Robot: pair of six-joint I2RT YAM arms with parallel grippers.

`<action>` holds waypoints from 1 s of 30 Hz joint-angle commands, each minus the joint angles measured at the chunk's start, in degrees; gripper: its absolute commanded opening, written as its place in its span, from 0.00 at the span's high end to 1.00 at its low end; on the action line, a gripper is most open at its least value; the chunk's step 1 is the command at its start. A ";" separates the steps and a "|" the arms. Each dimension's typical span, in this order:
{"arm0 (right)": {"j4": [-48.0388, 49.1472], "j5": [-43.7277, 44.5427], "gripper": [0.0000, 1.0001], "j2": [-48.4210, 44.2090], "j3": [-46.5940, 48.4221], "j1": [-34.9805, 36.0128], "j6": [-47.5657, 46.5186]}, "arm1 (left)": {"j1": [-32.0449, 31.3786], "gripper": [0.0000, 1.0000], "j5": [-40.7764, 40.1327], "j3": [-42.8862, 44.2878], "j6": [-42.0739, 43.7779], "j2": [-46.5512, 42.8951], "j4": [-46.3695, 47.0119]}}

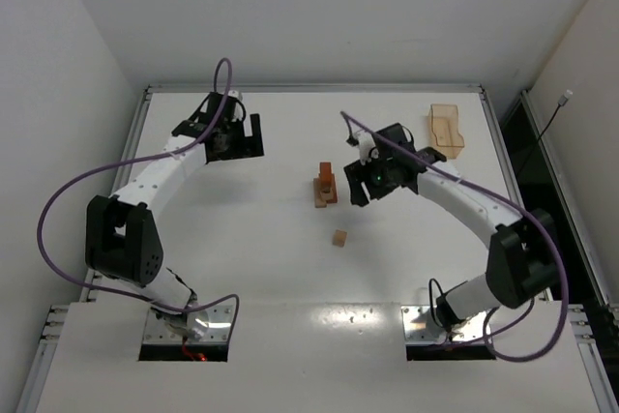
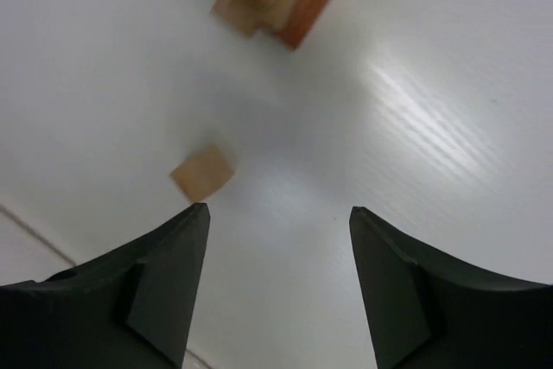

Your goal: Build the wood block tower

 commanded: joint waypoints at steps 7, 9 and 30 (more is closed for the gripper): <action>4.46 -4.30 0.29 -9.83 -10.55 18.77 -29.87 | 2.68 0.01 7.88 -1.57 4.34 -4.17 1.73; 6.05 -3.77 0.29 -9.83 -11.70 20.46 -31.55 | 2.68 0.01 7.35 -1.57 4.87 -4.17 0.94; 2.11 -6.50 0.30 11.07 -0.81 18.97 -36.75 | 4.35 0.01 9.19 0.63 5.40 -1.19 0.94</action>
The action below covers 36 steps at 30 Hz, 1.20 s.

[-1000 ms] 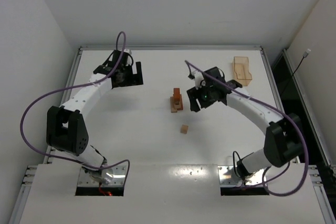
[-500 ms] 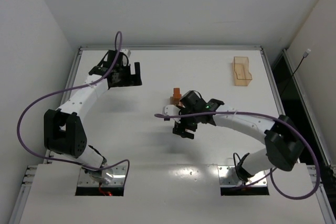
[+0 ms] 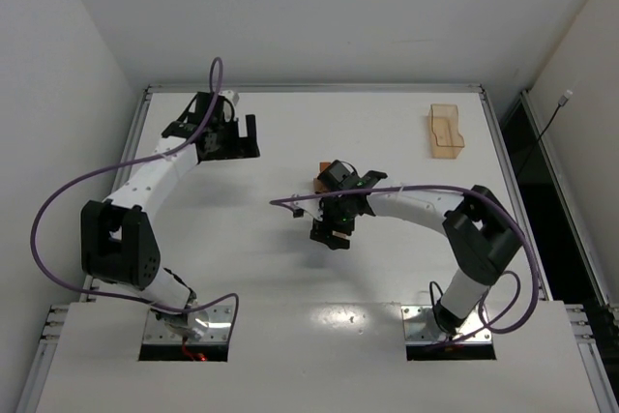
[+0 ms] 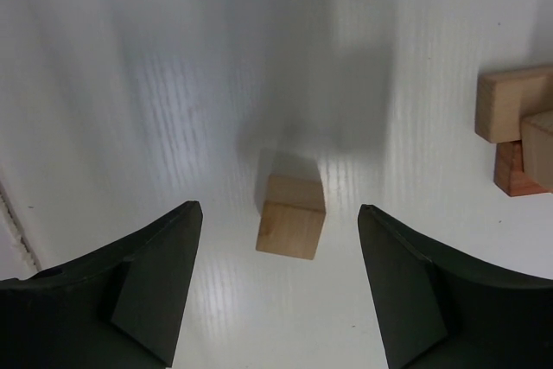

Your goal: Build the wood block tower

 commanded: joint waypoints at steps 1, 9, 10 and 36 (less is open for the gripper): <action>1.51 -0.05 0.30 1.16 3.24 -0.48 0.32 | 0.92 0.01 0.71 1.85 0.54 0.92 0.17; 0.82 1.88 0.34 3.97 3.77 -2.67 0.94 | 1.44 0.01 1.24 3.52 0.54 3.72 -0.36; 0.82 2.67 0.34 3.97 3.77 -2.68 0.94 | 1.44 0.01 1.24 4.04 0.54 3.73 -0.36; -6.45 3.65 1.00 -9.20 10.41 -3.29 10.94 | 1.44 0.01 1.24 0.27 -1.74 0.57 0.87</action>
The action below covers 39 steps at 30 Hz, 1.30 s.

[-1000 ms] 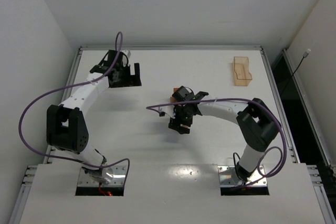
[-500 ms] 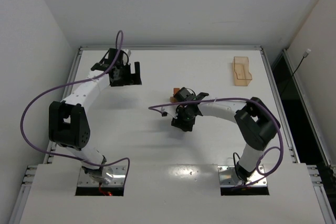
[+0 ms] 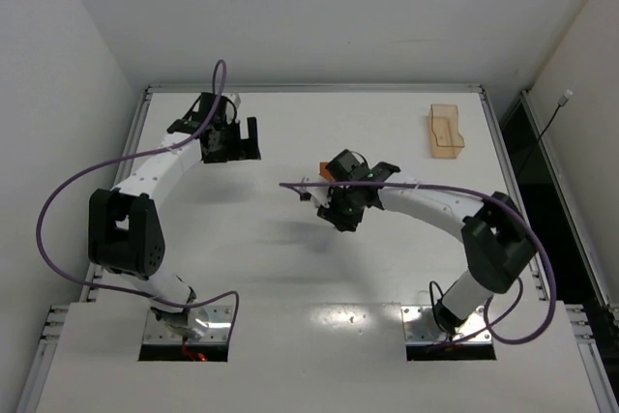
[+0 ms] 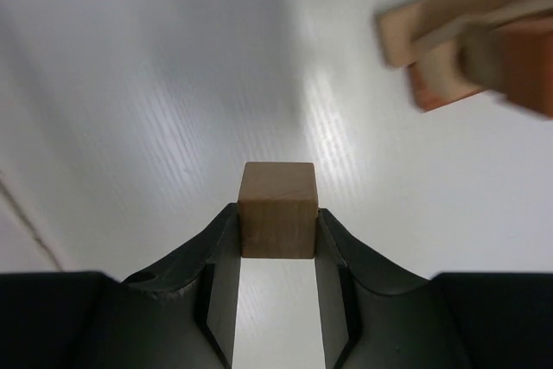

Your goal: Build the wood block tower

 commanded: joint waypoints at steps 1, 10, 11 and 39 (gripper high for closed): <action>-4.72 -4.16 1.00 -7.81 11.64 -0.54 7.65 | 0.75 0.01 -0.31 -2.61 -1.13 -5.42 1.48; -11.77 4.97 1.00 1.22 32.39 -5.63 45.36 | 0.75 0.01 -3.12 -0.18 -1.13 -5.79 2.01; -12.90 5.59 1.00 2.97 35.97 -5.63 46.42 | 0.75 0.01 -3.13 0.45 -0.61 -5.78 1.49; -22.32 7.70 1.00 22.58 49.28 -9.24 53.11 | 0.75 0.01 -2.51 2.64 -1.66 -2.35 1.48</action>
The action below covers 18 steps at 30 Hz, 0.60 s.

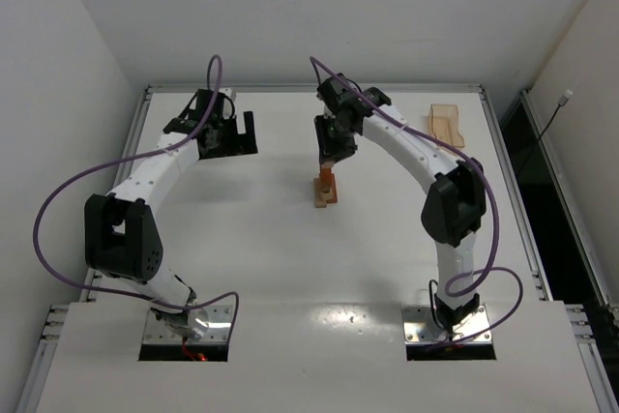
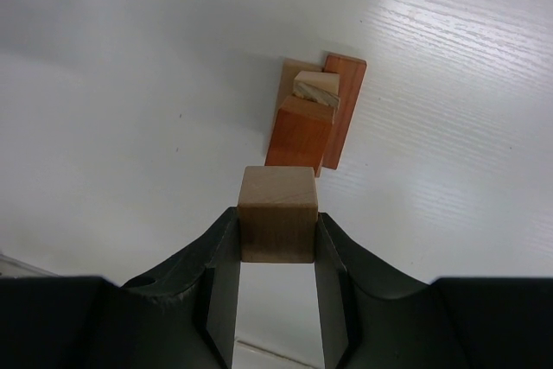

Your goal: Build the wood block tower

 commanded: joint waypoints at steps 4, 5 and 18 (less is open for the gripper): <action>0.15 -1.04 1.00 1.41 0.01 -0.06 1.24 | 1.27 0.01 0.39 2.52 -0.54 0.58 1.09; 0.15 -1.04 1.00 1.94 0.01 -0.06 1.24 | 1.27 0.01 0.39 2.52 -0.54 0.58 1.09; 0.15 -0.51 0.94 2.99 0.01 -0.06 1.24 | 1.27 0.01 0.92 3.05 -0.54 1.63 1.09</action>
